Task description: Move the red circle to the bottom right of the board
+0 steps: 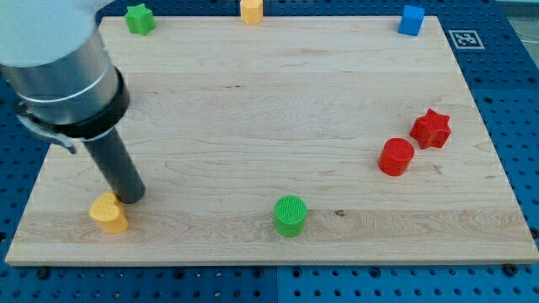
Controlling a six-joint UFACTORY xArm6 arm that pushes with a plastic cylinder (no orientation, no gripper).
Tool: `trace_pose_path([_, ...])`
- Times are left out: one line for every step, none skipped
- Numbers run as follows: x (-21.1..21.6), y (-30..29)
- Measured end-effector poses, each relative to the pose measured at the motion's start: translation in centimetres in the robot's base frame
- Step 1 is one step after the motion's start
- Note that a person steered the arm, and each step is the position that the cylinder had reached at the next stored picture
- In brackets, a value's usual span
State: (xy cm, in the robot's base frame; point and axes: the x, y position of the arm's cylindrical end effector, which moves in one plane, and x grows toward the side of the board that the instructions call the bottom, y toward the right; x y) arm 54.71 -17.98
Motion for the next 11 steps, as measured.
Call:
trace_pose_path([1.0,-1.5])
trace_pose_path([1.2,-2.5])
trace_pose_path([0.7,-1.9])
trace_pose_path([-0.9,1.8])
trace_pose_path([-3.4,7.4])
trace_pose_path([-6.1,11.7])
trace_pose_path([-6.7,13.6])
trace_pose_path([-6.7,14.2])
trace_pose_path([-6.7,14.3])
trace_pose_path([-6.7,14.3])
trace_pose_path([-7.5,15.4])
